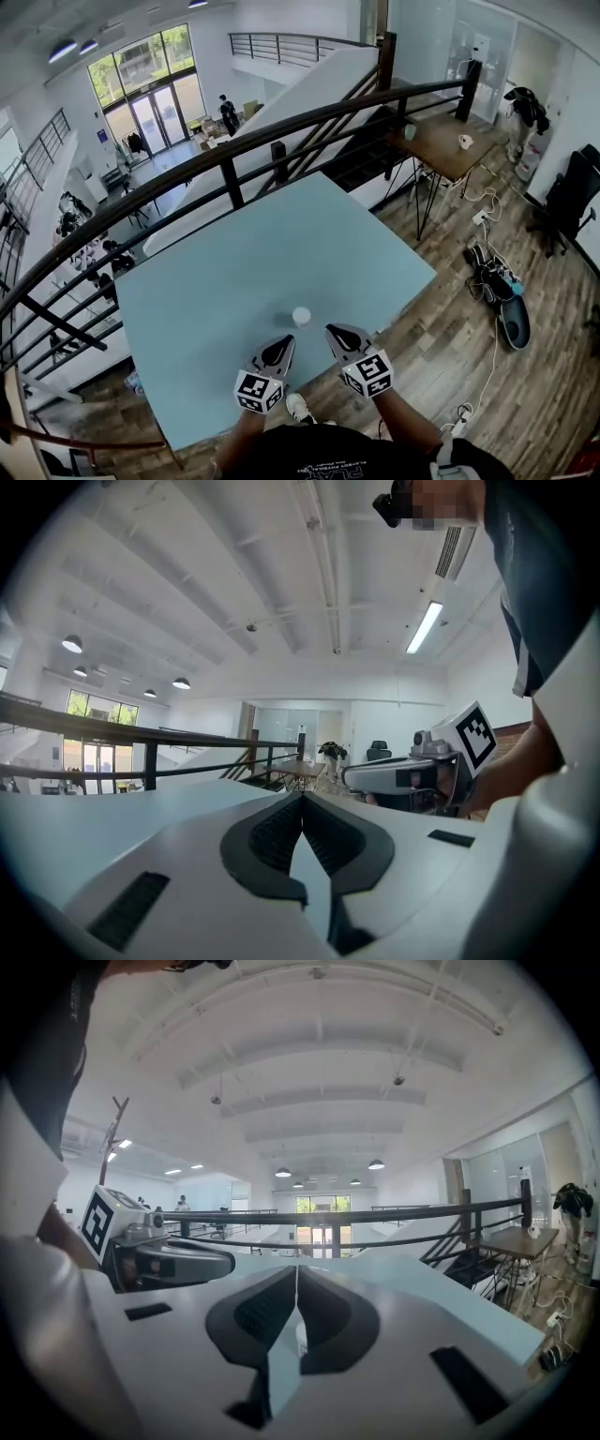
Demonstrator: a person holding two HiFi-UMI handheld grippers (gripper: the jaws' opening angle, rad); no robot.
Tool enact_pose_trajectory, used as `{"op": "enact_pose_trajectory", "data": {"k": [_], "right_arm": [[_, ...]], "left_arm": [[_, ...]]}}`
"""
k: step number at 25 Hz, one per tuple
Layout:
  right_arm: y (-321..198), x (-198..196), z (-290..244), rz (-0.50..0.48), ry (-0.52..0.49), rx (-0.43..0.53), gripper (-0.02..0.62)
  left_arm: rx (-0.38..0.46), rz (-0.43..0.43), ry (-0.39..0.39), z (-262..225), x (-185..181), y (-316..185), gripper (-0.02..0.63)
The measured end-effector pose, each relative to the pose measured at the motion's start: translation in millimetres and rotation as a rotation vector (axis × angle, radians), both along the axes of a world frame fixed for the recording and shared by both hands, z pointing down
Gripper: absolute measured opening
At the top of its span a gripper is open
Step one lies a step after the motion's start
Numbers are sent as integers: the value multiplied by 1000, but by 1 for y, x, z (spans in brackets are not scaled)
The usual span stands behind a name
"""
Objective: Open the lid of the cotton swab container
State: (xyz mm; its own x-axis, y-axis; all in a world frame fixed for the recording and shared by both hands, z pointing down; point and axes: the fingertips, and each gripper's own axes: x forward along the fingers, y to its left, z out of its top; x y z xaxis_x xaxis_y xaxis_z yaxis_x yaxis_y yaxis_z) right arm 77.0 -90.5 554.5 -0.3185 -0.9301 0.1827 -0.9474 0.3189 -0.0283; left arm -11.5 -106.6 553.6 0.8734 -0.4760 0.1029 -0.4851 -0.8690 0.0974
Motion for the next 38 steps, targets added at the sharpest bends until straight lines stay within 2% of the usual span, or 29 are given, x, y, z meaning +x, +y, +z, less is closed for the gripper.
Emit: {"op": "enact_pose_trajectory", "data": {"k": [5,12,15,19,26,33,38], "right_arm": [[-38,-3,-1,-7,-19,-5,20],[-92,-5,-8,58,-63,16,21],[-111,-23,-7,0,-61,0,21],[-112,-34,0,-57,-18,-44,20],[-118,-49,10,-115,0,-65,21],[-130,-30,11,-127,10,-73,20],[-138,-19,9,-158,0,-66,20]], "left_arm": [[-7,-7,1,3,-7,-35,12],[-21,-5,30,2,-11,-79,12],[-24,-13,35,5,-20,-96,12],[-48,-31,63,10,-19,-103,12],[-32,-69,59,10,-29,-111,12],[-33,-172,58,5,-33,-119,12],[-33,-207,44,6,-25,-119,12]]}}
